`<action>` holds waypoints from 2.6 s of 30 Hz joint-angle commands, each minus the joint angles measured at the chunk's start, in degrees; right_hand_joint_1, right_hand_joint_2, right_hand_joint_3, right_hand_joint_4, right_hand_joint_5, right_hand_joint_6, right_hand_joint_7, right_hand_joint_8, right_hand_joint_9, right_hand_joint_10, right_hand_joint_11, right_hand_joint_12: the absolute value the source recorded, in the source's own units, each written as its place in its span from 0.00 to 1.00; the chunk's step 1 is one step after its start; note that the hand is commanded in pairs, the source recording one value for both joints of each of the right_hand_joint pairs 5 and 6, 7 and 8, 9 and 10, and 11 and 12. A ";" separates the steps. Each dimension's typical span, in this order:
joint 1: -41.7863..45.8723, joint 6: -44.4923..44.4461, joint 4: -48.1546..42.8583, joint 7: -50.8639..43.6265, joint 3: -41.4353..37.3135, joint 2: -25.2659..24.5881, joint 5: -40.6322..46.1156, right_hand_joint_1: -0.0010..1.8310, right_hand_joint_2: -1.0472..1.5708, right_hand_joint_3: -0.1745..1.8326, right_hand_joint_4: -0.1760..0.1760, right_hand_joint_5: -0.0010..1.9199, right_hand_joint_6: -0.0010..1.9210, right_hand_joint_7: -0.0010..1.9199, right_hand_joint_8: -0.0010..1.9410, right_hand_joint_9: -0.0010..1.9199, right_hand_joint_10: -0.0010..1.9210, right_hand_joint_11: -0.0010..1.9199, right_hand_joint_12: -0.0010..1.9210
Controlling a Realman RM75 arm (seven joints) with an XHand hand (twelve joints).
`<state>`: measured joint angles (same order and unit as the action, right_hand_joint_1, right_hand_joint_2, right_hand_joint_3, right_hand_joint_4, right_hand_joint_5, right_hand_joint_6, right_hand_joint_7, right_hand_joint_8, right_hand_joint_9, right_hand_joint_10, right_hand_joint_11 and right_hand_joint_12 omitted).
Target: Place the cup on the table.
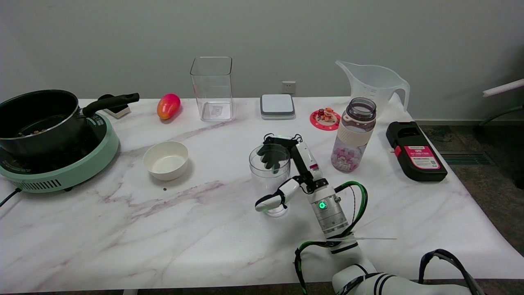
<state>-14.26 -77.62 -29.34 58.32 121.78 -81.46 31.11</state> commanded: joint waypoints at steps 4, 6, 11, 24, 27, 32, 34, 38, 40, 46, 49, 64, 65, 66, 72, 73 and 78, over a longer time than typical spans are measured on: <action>1.66 0.71 -1.10 1.70 0.10 -0.65 -0.40 0.63 0.85 0.33 0.50 0.79 0.79 0.87 0.86 0.87 0.87 0.80 0.80; 1.82 0.71 -1.18 1.70 0.10 -0.65 -0.40 0.65 0.82 0.36 0.50 0.74 0.74 0.85 0.84 0.85 0.85 0.78 0.78; 2.06 0.71 -1.18 1.70 0.10 -0.65 -0.40 0.69 0.74 0.39 0.50 0.54 0.54 0.78 0.77 0.79 0.79 0.72 0.72; 2.46 0.60 -0.99 1.70 0.02 -0.09 -0.40 0.71 0.57 0.44 0.50 0.36 0.36 0.57 0.57 0.59 0.59 0.59 0.59; 2.57 0.51 -0.94 1.70 -0.06 -0.09 -0.40 0.71 0.53 0.52 0.50 0.35 0.35 0.52 0.52 0.49 0.49 0.53 0.53; 2.62 0.43 -0.94 1.70 -0.06 -0.01 -0.40 0.71 0.48 0.59 0.50 0.34 0.34 0.49 0.49 0.40 0.40 0.47 0.47; 2.70 0.31 -0.94 1.70 -0.14 -0.01 -0.32 0.70 0.46 0.62 0.50 0.34 0.34 0.48 0.47 0.37 0.37 0.44 0.44; 2.93 0.42 -1.08 1.70 -0.20 0.18 -0.12 0.70 0.43 0.66 0.50 0.33 0.33 0.45 0.44 0.33 0.33 0.38 0.38; 3.02 0.44 -1.18 1.70 -0.38 0.26 -0.08 0.70 0.42 0.66 0.50 0.33 0.33 0.43 0.43 0.32 0.32 0.36 0.36; 3.02 0.53 -1.75 1.43 -0.46 0.58 0.00 0.70 0.37 0.72 0.50 0.28 0.28 0.33 0.32 0.29 0.29 0.32 0.32; 3.02 0.82 -2.41 1.22 -0.46 0.90 0.00 0.70 0.35 0.74 0.50 0.26 0.26 0.29 0.29 0.28 0.28 0.31 0.31; 4.26 2.82 -5.02 1.54 -0.83 2.73 0.16 0.69 0.23 0.81 0.50 0.08 0.08 0.20 0.20 0.20 0.20 0.25 0.25; 4.70 2.90 -5.48 1.51 -1.08 2.93 0.16 0.69 0.22 0.81 0.50 0.06 0.06 0.20 0.20 0.20 0.20 0.25 0.25; 5.00 2.97 -5.90 1.46 -1.21 3.06 0.16 0.69 0.21 0.82 0.50 0.05 0.05 0.20 0.20 0.20 0.20 0.25 0.25; 6.76 3.74 -8.45 1.65 -1.78 4.20 0.93 0.68 0.19 0.82 0.50 0.02 0.02 0.19 0.19 0.19 0.19 0.24 0.24; 7.06 3.81 -9.00 1.70 -1.70 4.47 1.36 0.68 0.19 0.82 0.50 0.02 0.02 0.19 0.19 0.19 0.19 0.24 0.24; 9.14 4.67 -11.66 1.70 -1.81 6.20 2.70 0.68 0.16 0.85 0.50 0.02 0.02 0.19 0.18 0.19 0.19 0.24 0.24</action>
<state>-9.34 -74.92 -35.15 59.79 120.69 -78.65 31.52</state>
